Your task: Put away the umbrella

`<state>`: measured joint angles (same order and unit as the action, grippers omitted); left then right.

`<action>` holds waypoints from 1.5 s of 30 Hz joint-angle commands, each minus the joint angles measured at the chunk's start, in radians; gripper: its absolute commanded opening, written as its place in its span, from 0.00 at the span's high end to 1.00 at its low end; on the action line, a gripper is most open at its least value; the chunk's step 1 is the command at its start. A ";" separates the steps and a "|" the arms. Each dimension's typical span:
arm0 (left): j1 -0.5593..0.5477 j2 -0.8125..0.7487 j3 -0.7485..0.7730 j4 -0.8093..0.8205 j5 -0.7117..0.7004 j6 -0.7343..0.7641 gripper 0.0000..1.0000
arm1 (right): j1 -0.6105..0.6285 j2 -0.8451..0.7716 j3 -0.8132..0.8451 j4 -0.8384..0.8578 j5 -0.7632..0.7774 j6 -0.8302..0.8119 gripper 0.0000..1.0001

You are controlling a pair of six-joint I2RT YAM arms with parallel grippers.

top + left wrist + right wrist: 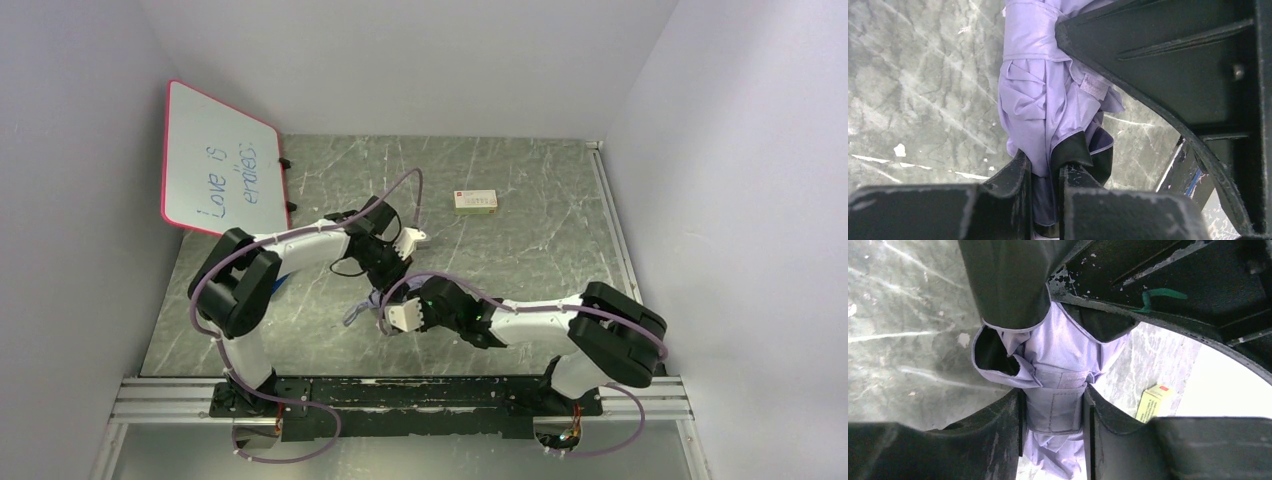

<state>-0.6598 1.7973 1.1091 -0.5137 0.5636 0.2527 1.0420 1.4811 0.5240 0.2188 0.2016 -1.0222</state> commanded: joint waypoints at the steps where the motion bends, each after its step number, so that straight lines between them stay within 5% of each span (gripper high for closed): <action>1: -0.049 0.076 -0.017 -0.015 -0.113 0.005 0.95 | 0.003 -0.021 -0.056 -0.223 -0.051 0.092 0.52; 5: -0.061 0.082 -0.019 -0.016 -0.137 0.002 0.95 | 0.008 -0.151 -0.064 -0.223 -0.068 0.123 0.43; 13: -0.068 0.081 -0.015 -0.011 -0.183 -0.005 0.95 | 0.018 -0.556 -0.072 -0.258 -0.120 0.288 0.41; 16: -0.078 0.076 -0.017 -0.007 -0.211 -0.010 0.95 | 0.019 -0.707 -0.066 -0.225 -0.073 0.479 0.42; 21: -0.109 0.066 -0.012 -0.003 -0.280 -0.023 0.95 | 0.018 -0.828 -0.024 -0.207 0.226 0.918 0.47; 26: -0.156 0.042 -0.021 0.006 -0.369 -0.043 0.95 | 0.018 -0.827 0.042 -0.416 0.424 1.379 0.48; 33: -0.232 0.002 -0.071 0.044 -0.495 -0.052 0.95 | 0.012 -0.746 0.059 -0.666 0.472 1.747 0.50; 39: -0.249 0.015 -0.074 0.041 -0.505 -0.045 0.95 | -0.019 -0.711 -0.011 -0.578 0.335 1.782 0.50; 45: -0.250 0.040 -0.058 0.023 -0.484 -0.029 0.95 | -0.029 -0.810 -0.187 -0.267 0.204 1.447 0.52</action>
<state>-0.9028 1.7348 1.0893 -0.4736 0.1562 0.2028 1.0218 0.7433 0.4362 -0.2684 0.5079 0.6270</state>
